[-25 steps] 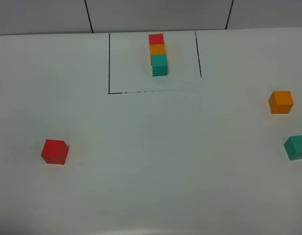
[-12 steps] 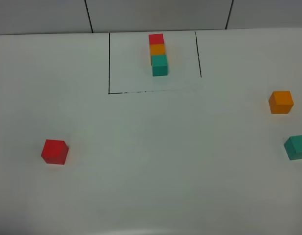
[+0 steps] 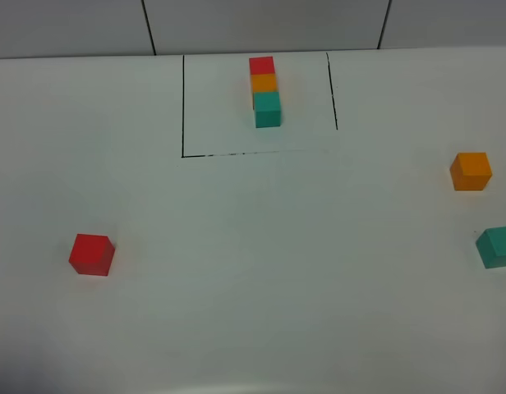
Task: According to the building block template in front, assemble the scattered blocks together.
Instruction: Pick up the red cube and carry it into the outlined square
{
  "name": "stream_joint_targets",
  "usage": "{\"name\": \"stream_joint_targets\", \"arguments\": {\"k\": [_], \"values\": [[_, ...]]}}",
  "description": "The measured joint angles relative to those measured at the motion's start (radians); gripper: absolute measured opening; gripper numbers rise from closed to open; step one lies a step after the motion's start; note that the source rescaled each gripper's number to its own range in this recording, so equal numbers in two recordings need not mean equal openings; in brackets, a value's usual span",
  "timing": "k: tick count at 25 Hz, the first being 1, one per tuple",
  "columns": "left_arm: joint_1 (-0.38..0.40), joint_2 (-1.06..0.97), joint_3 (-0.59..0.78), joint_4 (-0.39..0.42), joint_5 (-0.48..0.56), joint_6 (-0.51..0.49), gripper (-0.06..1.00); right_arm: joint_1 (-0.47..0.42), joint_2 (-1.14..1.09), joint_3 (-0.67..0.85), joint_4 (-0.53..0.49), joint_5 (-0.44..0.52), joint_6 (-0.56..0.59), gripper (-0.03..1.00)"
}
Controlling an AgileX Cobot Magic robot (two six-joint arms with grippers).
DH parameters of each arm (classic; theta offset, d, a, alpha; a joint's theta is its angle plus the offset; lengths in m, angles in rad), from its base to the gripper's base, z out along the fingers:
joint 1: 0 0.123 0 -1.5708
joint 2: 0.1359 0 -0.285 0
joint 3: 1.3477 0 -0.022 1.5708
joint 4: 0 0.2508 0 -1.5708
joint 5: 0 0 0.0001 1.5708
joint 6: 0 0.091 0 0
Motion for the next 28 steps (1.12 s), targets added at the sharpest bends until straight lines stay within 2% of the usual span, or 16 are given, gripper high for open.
{"name": "stream_joint_targets", "arguments": {"k": [5, 11, 22, 25, 28], "values": [[0.0, 0.211, -0.089, 0.0, -0.058, 0.0, 0.98, 0.0, 0.0, 0.0, 0.0, 0.0, 0.0, 0.75], [0.0, 0.494, -0.208, 0.0, -0.072, 0.0, 0.98, 0.0, 0.0, 0.001, 0.0, 0.0, 0.0, 0.75], [-0.003, 0.953, -0.302, 0.0, -0.081, 0.0, 0.97, 0.0, 0.0, 0.001, 0.0, 0.0, 0.0, 0.75], [-0.042, 1.032, -0.318, 0.019, -0.085, -0.001, 0.96, 0.0, 0.0, 0.001, 0.0, 0.0, 0.0, 0.75], [-0.103, 1.099, -0.332, 0.088, -0.088, -0.041, 0.96, 0.0, 0.0, 0.001, 0.0, 0.0, 0.0, 0.75]]}}
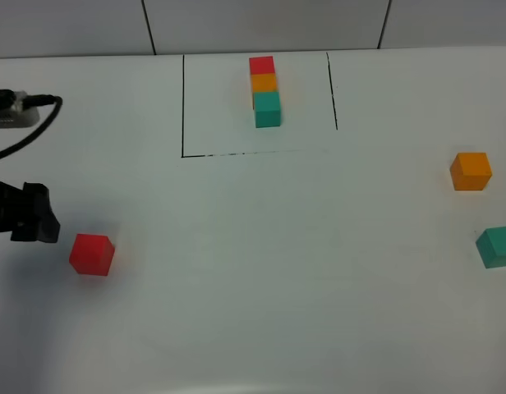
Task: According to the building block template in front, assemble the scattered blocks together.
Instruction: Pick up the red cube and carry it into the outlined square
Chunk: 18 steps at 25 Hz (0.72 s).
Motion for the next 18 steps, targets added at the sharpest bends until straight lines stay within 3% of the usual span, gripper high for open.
{"name": "stream_joint_targets", "arguments": {"k": [5, 11, 18], "values": [[-0.035, 0.077, -0.01, 0.11, -0.024, -0.127, 0.96, 0.0, 0.0, 0.0, 0.0, 0.0, 0.0, 0.75], [-0.038, 0.128, -0.013, 0.082, -0.1, -0.132, 0.96, 0.0, 0.0, 0.0, 0.0, 0.0, 0.0, 0.75], [-0.067, 0.235, -0.021, 0.039, -0.12, -0.095, 0.96, 0.0, 0.0, 0.0, 0.001, 0.0, 0.0, 0.75]]}}
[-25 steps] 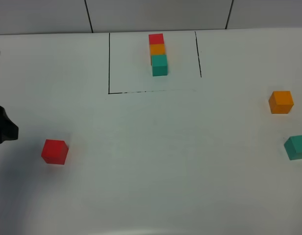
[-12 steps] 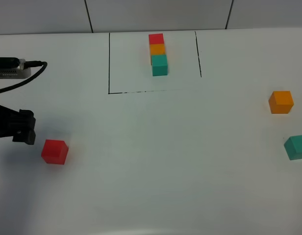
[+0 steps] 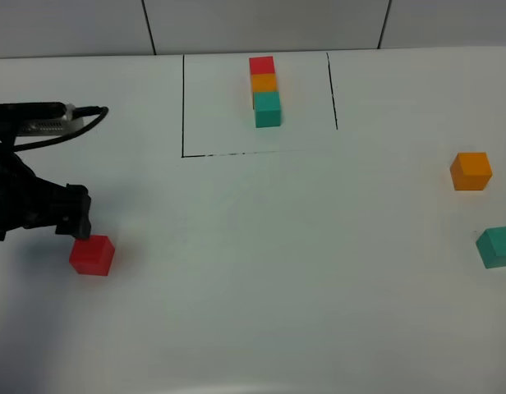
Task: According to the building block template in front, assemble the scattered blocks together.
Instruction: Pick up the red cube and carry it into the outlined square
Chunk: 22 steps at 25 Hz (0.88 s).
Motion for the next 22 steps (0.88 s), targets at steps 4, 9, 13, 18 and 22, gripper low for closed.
{"name": "stream_joint_targets", "arguments": {"k": [4, 9, 13, 18, 22], "values": [[-0.039, 0.076, 0.0, 0.013, -0.04, 0.0, 0.96, 0.0, 0.0, 0.0, 0.0, 0.0, 0.0, 0.75], [-0.052, 0.162, 0.0, 0.013, -0.1, -0.018, 0.96, 0.0, 0.0, 0.0, 0.0, 0.0, 0.0, 0.75], [-0.052, 0.23, 0.0, 0.013, -0.145, -0.019, 0.95, 0.0, 0.0, 0.0, 0.0, 0.0, 0.0, 0.75], [-0.052, 0.283, 0.0, -0.001, -0.184, -0.022, 0.73, 0.0, 0.0, 0.0, 0.0, 0.0, 0.0, 0.75], [-0.052, 0.286, 0.0, -0.001, -0.188, -0.027, 0.14, 0.0, 0.0, 0.0, 0.0, 0.0, 0.0, 0.75]]}}
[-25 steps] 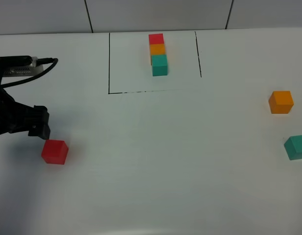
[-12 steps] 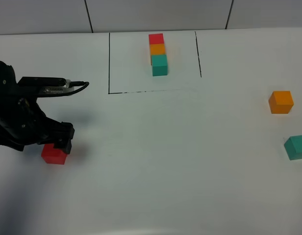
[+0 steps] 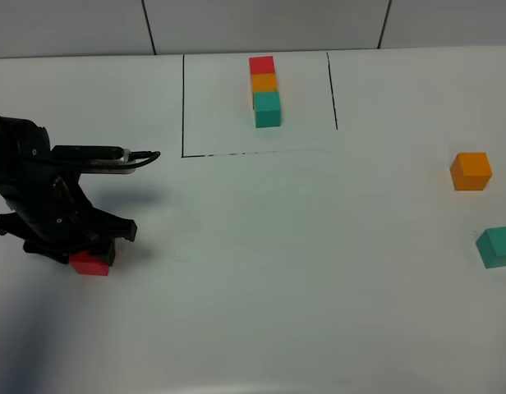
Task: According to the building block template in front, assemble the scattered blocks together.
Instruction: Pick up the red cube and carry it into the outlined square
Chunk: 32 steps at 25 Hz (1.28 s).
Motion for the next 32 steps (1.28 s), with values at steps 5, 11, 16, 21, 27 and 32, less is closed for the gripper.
{"name": "stream_joint_targets", "arguments": {"k": [5, 11, 16, 21, 27, 32], "values": [[0.0, 0.0, -0.005, -0.002, 0.025, 0.012, 0.02, 0.0, 0.0, 0.0, 0.0, 0.0, 0.0, 0.75], [-0.012, 0.001, -0.109, 0.002, 0.173, 0.18, 0.02, 0.0, 0.0, 0.0, 0.0, 0.0, 0.0, 0.75], [-0.078, 0.015, -0.241, 0.014, 0.254, 0.396, 0.02, 0.0, 0.0, 0.0, 0.001, 0.0, 0.0, 0.75], [-0.176, 0.106, -0.429, 0.031, 0.362, 0.551, 0.02, 0.0, 0.0, 0.0, 0.001, 0.0, 0.0, 0.75], [-0.291, 0.282, -0.716, 0.113, 0.49, 0.618, 0.02, 0.0, 0.0, 0.0, 0.002, 0.0, 0.0, 0.75], [-0.367, 0.419, -0.934, 0.128, 0.578, 0.743, 0.02, 0.0, 0.0, 0.0, 0.002, 0.0, 0.0, 0.75]]}}
